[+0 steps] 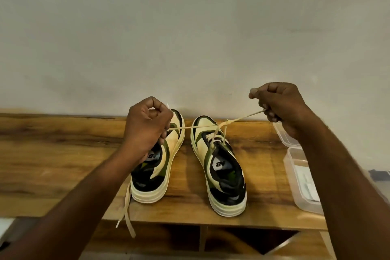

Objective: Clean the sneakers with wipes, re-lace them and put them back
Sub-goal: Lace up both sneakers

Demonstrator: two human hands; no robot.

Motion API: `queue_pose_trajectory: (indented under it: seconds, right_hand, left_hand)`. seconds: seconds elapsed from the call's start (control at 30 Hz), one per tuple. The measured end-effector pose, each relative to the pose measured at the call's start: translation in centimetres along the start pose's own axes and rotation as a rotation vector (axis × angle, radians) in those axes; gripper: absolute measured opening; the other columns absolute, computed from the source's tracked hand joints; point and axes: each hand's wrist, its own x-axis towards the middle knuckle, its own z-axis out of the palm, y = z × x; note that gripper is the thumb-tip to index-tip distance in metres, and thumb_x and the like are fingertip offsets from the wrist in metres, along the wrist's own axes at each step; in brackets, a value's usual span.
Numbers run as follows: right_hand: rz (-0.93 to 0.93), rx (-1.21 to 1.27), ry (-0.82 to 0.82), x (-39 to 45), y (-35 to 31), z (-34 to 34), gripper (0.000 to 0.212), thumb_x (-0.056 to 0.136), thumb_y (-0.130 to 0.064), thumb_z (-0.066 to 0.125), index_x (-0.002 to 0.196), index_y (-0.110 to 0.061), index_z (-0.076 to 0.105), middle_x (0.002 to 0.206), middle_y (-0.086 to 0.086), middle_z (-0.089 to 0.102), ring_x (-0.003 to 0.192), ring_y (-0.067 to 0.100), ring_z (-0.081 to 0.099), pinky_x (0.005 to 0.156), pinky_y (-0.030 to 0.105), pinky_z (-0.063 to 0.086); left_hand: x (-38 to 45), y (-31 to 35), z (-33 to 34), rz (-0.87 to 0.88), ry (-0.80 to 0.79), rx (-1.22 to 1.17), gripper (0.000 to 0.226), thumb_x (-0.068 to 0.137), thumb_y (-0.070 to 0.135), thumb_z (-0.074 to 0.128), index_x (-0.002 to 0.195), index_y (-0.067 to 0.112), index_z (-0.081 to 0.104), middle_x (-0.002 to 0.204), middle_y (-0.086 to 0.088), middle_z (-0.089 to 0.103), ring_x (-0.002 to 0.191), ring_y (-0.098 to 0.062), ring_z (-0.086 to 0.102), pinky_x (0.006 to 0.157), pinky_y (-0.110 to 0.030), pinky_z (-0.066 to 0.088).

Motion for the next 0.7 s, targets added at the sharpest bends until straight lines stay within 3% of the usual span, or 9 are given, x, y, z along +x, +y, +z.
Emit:
queue_pose_trajectory:
  seconds: [0.1,0.27,0.37,0.47,0.5,0.57,0.7]
  right_hand:
    - [-0.027,-0.129,-0.103,-0.3,0.5,-1.1,0.018,0.087,-0.022,0.081,0.086,-0.004,0.079,0.08,0.013,0.072,0.053,0.017,0.042,0.044,0.026,0.037]
    - [-0.003,-0.306,-0.29,-0.7,0.7,-2.4,0.034,0.06,-0.037,0.094,0.081,-0.014,0.084,0.088,0.035,0.065,0.068,0.027,0.05,0.056,0.034,0.045]
    - [0.002,-0.355,-0.336,-0.6,0.7,-2.7,0.037,0.053,-0.036,0.096,0.081,-0.015,0.084,0.088,0.031,0.071,0.069,0.026,0.051,0.06,0.036,0.046]
    - [-0.011,-0.409,-0.309,-0.4,0.9,-2.5,0.026,0.059,-0.03,0.095,0.077,-0.015,0.084,0.078,0.018,0.073,0.065,0.019,0.051,0.061,0.035,0.045]
    - [-0.017,-0.424,-0.287,-0.3,1.0,-2.3,0.021,0.063,-0.027,0.095,0.077,-0.015,0.084,0.073,0.011,0.073,0.065,0.017,0.053,0.062,0.033,0.045]
    - [-0.031,-0.455,-0.239,0.0,1.3,-2.1,0.014,0.07,-0.022,0.093,0.077,-0.016,0.083,0.073,0.001,0.073,0.074,0.017,0.057,0.067,0.031,0.045]
    - [-0.017,-0.538,-0.212,0.5,1.9,-2.2,0.014,0.072,-0.022,0.094,0.076,-0.017,0.082,0.085,0.002,0.074,0.089,0.018,0.061,0.076,0.035,0.048]
  left_hand:
    - [-0.1,-0.4,-1.0,0.101,0.034,0.185,0.013,0.091,0.007,0.074,0.082,0.008,0.064,0.054,-0.003,0.063,0.039,-0.014,0.053,0.041,-0.028,0.046]
    - [0.2,-1.1,-2.8,0.182,-0.008,0.39,0.015,0.083,0.011,0.083,0.077,0.017,0.071,0.058,0.001,0.069,0.043,-0.011,0.058,0.048,-0.033,0.051]
    - [0.4,-1.1,-4.1,0.213,-0.042,0.459,0.019,0.076,0.031,0.094,0.078,0.023,0.077,0.063,0.005,0.072,0.053,-0.012,0.066,0.055,-0.035,0.059]
    - [0.6,-0.5,-5.4,0.19,-0.133,0.532,0.034,0.059,0.049,0.095,0.082,0.029,0.081,0.064,0.013,0.071,0.056,-0.005,0.064,0.056,-0.019,0.051]
    - [0.7,-0.4,-5.8,0.174,-0.162,0.554,0.035,0.056,0.05,0.094,0.081,0.03,0.082,0.062,0.014,0.07,0.056,-0.003,0.062,0.055,-0.016,0.046]
    - [1.1,-0.5,-6.4,0.156,-0.186,0.569,0.031,0.056,0.049,0.092,0.078,0.029,0.083,0.065,0.012,0.073,0.061,-0.007,0.065,0.059,-0.021,0.047]
    - [1.5,-1.1,-6.8,0.109,-0.206,0.595,0.02,0.065,0.04,0.094,0.073,0.027,0.082,0.07,0.005,0.076,0.07,-0.018,0.069,0.067,-0.031,0.05]
